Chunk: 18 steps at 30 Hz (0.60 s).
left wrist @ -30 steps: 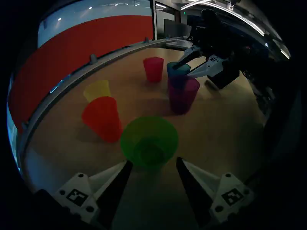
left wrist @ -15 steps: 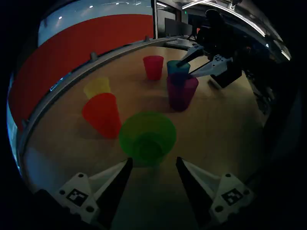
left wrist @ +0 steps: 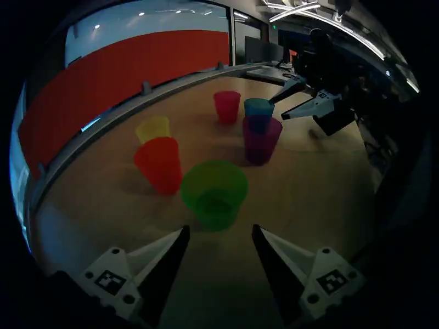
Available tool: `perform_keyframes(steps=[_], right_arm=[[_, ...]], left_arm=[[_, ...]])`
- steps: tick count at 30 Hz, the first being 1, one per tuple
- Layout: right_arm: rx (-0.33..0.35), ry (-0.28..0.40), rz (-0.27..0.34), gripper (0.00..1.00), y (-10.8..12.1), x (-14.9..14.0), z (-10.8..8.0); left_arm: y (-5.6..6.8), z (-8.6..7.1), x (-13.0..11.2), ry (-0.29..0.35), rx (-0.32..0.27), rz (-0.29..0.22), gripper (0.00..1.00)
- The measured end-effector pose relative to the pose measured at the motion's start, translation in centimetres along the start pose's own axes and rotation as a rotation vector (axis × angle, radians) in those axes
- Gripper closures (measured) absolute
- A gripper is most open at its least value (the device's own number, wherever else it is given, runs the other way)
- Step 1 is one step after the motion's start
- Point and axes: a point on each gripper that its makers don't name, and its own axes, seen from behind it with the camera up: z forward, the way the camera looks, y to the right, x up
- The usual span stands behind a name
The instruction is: Pour water
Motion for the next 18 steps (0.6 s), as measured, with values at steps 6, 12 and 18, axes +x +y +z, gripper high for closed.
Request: perform_keyframes(steps=[6,12,18], right_arm=[[-0.038,0.030,0.031,0.00,0.0,0.4,-1.7],[-0.101,0.087,0.054,0.00,0.2,1.5,-4.0],[-0.166,0.156,0.084,0.00,0.3,2.7,-5.6]], left_arm=[[-0.4,-1.6,0.4,0.058,0.053,-0.037,0.16],[-1.3,-3.9,1.7,0.147,0.134,-0.063,0.16],[-3.2,-6.0,3.2,0.258,0.251,-0.102,0.16]])
